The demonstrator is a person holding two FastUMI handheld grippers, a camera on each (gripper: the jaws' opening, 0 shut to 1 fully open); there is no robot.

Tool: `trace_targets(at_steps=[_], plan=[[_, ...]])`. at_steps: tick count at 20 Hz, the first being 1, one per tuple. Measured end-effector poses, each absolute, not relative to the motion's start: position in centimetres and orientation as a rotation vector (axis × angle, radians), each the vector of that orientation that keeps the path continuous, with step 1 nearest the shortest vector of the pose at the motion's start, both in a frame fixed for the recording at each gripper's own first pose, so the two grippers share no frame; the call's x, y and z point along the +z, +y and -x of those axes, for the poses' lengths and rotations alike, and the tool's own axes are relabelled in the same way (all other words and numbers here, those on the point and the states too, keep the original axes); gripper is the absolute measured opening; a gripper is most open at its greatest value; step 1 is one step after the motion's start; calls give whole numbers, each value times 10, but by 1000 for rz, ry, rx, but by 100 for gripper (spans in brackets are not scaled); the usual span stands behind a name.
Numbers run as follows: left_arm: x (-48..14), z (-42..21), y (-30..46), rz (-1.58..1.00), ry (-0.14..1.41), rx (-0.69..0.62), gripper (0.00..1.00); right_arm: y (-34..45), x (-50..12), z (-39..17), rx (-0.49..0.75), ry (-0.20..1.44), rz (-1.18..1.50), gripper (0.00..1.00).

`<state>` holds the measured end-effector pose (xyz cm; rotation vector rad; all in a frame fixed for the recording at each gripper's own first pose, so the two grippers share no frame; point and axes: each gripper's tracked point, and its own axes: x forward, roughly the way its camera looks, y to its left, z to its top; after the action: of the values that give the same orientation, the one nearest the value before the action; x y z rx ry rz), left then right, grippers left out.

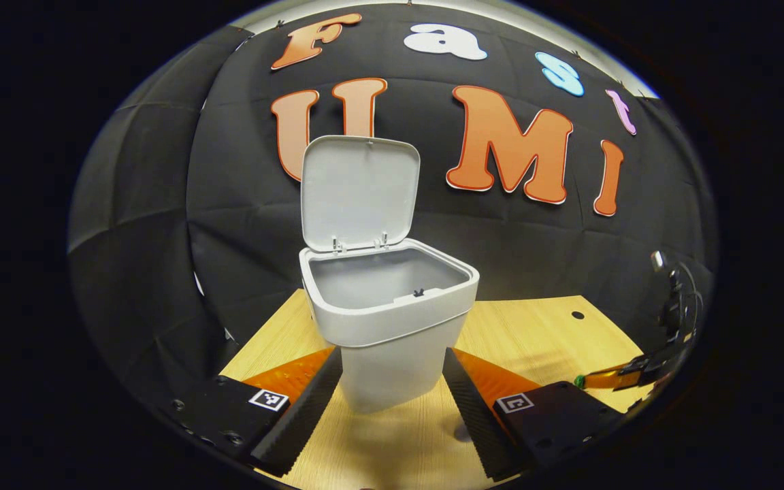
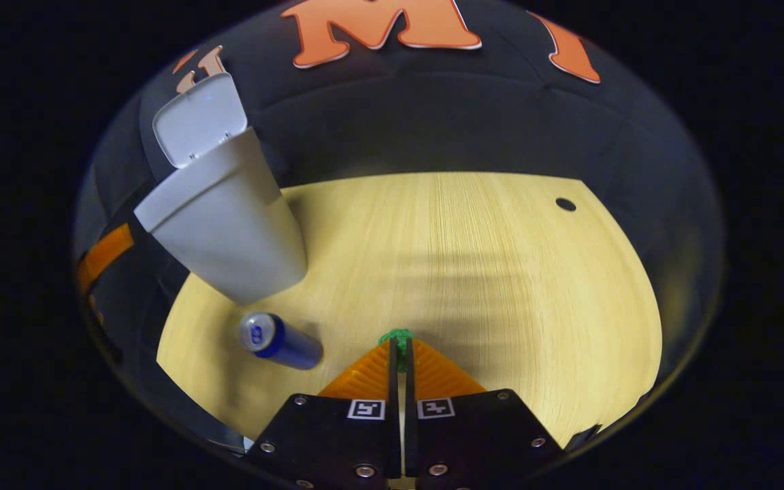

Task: Press the lid of the desktop garbage bin to open it, pick up the crumpled paper on the desktop and throw it into the bin, then pick up the pop can on the desktop and drop it into the bin, and finally close the garbage bin lid.

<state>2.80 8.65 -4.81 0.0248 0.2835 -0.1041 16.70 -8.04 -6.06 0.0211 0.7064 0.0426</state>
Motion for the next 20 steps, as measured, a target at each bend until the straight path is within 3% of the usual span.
trace_targets(at_steps=[2, 7, 12, 20], plan=[[-43, -25, 90, -21, 274, -104, 95, -79, -46, -175, 80, 625, -3, 2], [-34, -18, 102, -3, 254, -91, 95, -57, 66, -199, 187, 426, 13, 2], [-26, -10, 124, -19, 235, -58, 95, 11, 141, -231, 293, 276, 65, 2], [-41, 2, 165, 49, 260, -7, 95, 126, 170, -286, 457, 201, 89, 2]])
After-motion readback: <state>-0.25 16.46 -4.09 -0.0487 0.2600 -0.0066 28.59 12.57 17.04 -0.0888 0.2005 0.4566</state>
